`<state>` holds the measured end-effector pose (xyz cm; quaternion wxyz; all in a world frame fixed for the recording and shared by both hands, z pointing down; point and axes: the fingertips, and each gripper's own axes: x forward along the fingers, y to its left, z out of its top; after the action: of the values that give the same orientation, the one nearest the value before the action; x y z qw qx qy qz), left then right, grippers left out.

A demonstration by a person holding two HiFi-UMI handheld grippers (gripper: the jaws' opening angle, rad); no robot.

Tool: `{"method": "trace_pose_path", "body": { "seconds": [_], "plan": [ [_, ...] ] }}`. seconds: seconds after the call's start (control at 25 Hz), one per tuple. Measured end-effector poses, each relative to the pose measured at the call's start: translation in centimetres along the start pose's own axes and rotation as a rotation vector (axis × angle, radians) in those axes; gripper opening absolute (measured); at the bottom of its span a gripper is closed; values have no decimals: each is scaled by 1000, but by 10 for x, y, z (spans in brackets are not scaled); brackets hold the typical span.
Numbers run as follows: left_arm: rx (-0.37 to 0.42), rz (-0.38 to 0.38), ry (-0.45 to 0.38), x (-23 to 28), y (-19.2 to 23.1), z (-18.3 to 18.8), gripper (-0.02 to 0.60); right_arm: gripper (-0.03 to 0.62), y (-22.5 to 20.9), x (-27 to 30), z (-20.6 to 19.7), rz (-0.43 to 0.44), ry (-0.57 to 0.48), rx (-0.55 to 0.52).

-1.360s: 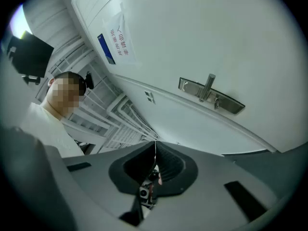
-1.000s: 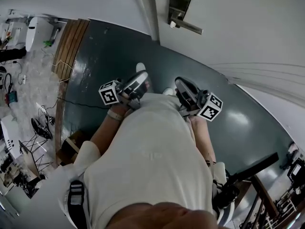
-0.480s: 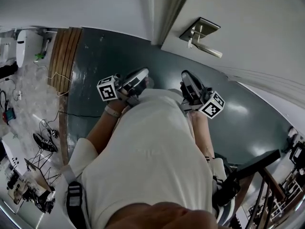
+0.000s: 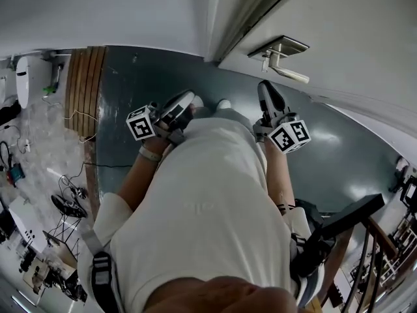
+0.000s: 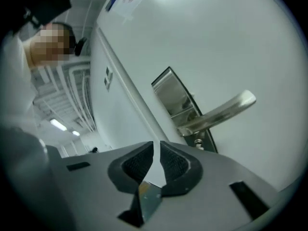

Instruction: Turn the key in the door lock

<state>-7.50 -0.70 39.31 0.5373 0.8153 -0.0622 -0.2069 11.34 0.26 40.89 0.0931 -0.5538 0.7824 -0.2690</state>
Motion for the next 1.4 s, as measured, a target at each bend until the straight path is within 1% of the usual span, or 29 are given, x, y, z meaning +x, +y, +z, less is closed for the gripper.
{"method": "trace_pose_path", "body": {
  "seconds": [0.12, 0.24, 0.36, 0.44, 0.56, 0.72, 0.8, 0.92, 1.08, 1.28, 1.4],
  "plan": [
    [4, 20, -13, 2, 6, 1, 8, 26, -22, 4, -9, -110, 84, -255],
    [34, 56, -30, 1, 9, 6, 8, 26, -36, 9, -16, -204, 168, -515],
    [33, 75, -52, -2, 11, 9, 8, 28, -42, 14, -22, -278, 222, -723],
    [39, 87, -70, -4, 12, 11, 8, 28, -51, 16, -30, -327, 266, -831],
    [50, 108, -85, -7, 16, 13, 8, 30, -66, 19, -43, -386, 323, -950],
    [50, 130, -89, -12, 19, 13, 8, 44, -83, 24, -50, -463, 326, -1117],
    [47, 143, -106, -17, 22, 14, 8, 46, -89, 29, -57, -475, 330, -1166],
    [41, 153, -123, -23, 22, 16, 8, 58, -95, 33, -63, -497, 326, -1204],
    [39, 172, -129, -31, 20, 17, 8, 70, -99, 40, -58, -541, 296, -1201],
    [46, 192, -135, -39, 24, 20, 8, 71, -105, 53, -51, -587, 278, -1207],
    [24, 194, -148, -41, 26, 20, 8, 71, -107, 57, -48, -613, 245, -1185]
  ]
}}
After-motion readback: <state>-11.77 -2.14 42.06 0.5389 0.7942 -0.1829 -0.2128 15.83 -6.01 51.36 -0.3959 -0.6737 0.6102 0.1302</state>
